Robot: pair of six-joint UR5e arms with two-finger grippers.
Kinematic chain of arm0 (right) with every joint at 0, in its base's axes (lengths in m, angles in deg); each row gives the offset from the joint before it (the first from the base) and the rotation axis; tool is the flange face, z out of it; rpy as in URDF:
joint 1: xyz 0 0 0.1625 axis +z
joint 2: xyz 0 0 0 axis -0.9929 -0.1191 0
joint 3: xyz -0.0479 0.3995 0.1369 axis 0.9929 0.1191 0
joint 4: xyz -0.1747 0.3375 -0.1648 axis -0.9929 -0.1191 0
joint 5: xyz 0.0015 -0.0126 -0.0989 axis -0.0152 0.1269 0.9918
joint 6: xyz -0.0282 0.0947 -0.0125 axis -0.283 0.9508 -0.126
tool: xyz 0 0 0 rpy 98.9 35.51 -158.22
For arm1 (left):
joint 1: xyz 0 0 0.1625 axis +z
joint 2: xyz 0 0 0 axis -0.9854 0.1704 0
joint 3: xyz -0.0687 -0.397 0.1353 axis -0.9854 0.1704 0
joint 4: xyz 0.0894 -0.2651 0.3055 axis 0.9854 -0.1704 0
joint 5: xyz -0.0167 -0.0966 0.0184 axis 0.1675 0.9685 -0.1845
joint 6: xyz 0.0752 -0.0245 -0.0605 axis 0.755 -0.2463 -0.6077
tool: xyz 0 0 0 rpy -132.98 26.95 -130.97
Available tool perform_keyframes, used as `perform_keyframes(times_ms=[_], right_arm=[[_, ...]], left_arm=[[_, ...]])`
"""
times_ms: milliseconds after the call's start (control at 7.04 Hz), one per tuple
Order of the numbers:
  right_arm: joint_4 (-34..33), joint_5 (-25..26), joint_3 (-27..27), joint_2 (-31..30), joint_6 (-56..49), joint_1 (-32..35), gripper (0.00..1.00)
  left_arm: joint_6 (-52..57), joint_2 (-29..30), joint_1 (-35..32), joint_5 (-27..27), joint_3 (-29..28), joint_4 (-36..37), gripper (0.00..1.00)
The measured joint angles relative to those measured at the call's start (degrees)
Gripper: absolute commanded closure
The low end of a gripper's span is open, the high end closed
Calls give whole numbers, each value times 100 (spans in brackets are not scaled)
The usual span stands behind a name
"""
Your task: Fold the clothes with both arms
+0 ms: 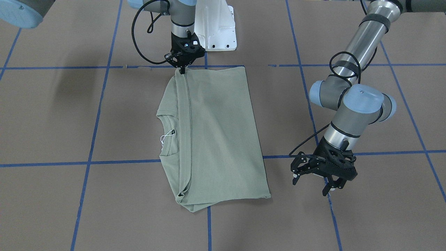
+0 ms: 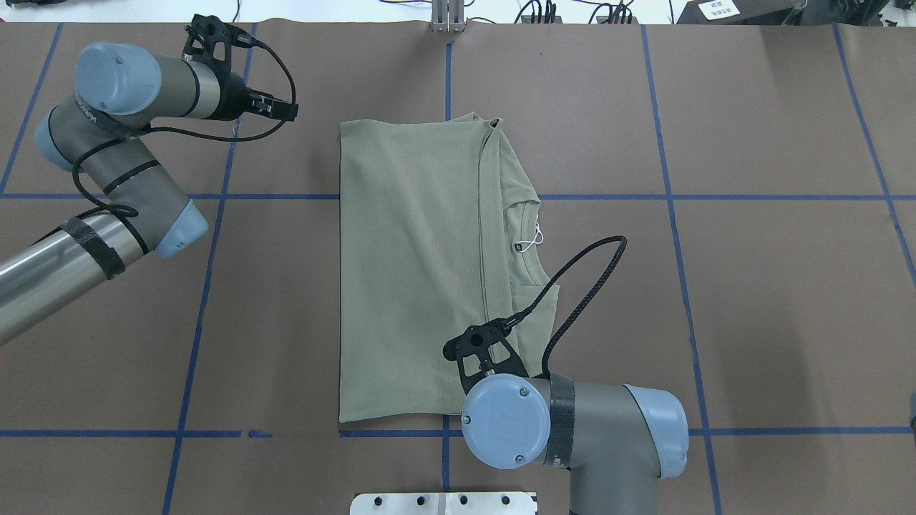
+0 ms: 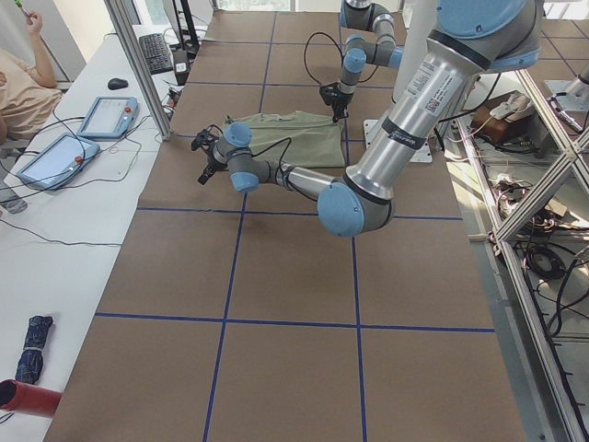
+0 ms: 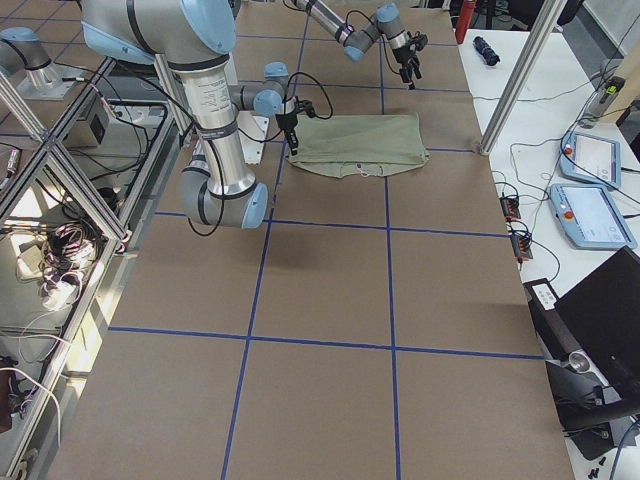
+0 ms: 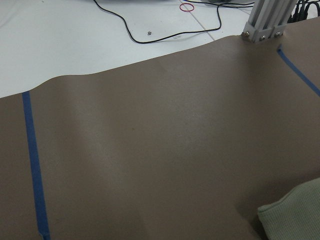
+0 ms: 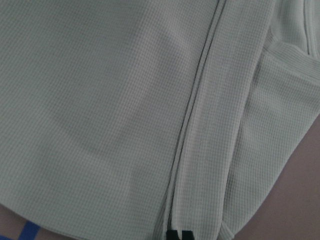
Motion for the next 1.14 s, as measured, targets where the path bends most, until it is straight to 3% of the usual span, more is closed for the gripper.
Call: perform_keyframes(times_ms=[426,852,994,1136], right_arm=[[-26,-68,-102,-71,7,45,100],[-6,-171,-680,-851,534,113,100],[36,-152,-735,-1052,1137,30,1],[68,-127,-749,-1127,1605,-79,0]], left_arm=[[1,0,7,0,3,2,0],[-5,0,20,0,8,0,0],[-5,0,23,0,9,-7,0],[-5,0,25,0,9,-20,0]])
